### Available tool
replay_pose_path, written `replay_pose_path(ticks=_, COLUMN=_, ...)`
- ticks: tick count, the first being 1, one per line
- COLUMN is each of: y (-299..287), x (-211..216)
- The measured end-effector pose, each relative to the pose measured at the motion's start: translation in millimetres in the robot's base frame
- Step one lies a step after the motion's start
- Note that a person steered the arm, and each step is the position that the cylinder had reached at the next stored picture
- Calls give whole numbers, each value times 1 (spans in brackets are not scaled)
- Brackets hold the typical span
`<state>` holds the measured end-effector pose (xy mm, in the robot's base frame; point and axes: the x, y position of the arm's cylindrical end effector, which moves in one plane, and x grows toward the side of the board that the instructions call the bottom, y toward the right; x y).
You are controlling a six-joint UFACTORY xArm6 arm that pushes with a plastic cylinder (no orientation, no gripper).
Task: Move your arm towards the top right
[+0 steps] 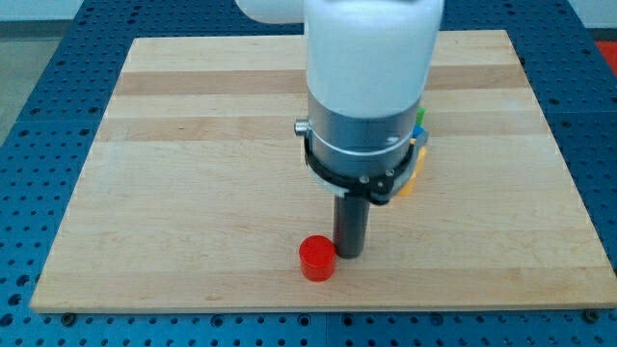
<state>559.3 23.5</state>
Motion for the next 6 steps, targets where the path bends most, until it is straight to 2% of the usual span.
replay_pose_path(ticks=1, y=-5, x=-22)
replay_pose_path(ticks=2, y=35, x=-12)
replay_pose_path(ticks=3, y=112, x=-16)
replay_pose_path(ticks=4, y=170, x=-54)
replay_pose_path(ticks=5, y=207, x=-112)
replay_pose_path(ticks=6, y=216, x=-182)
